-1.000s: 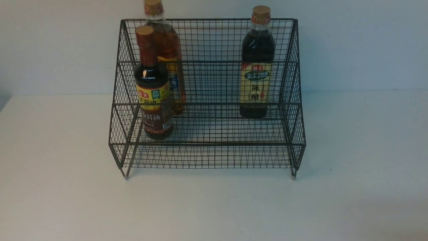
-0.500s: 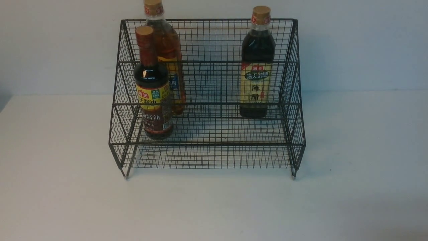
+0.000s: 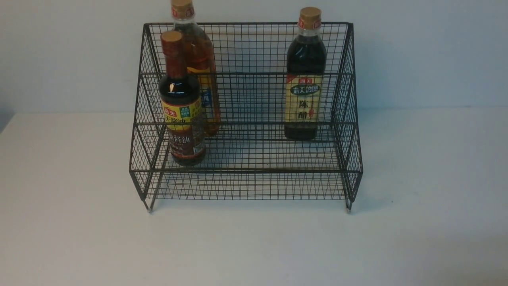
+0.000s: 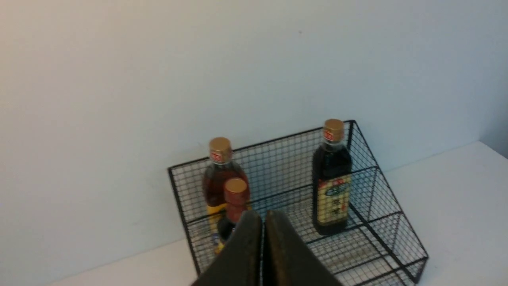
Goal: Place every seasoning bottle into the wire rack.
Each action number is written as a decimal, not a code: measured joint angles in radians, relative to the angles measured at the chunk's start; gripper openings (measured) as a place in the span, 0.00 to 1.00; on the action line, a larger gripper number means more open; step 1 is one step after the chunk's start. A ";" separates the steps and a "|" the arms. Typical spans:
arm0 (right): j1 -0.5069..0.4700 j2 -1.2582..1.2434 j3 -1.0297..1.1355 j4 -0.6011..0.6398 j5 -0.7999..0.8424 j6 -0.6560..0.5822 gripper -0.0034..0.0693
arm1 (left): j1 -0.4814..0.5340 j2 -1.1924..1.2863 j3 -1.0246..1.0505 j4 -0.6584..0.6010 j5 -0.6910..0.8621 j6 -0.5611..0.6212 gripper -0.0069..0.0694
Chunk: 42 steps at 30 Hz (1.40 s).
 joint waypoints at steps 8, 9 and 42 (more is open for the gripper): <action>0.000 0.000 0.000 0.000 0.000 0.000 0.03 | 0.071 -0.299 0.406 0.090 -0.170 0.000 0.08; 0.000 0.000 0.000 0.000 0.000 0.000 0.03 | 0.083 -0.347 0.486 0.089 -0.211 0.000 0.08; 0.000 0.000 0.000 -0.001 0.002 0.000 0.03 | 0.404 -0.886 1.736 -0.041 -0.769 0.009 0.09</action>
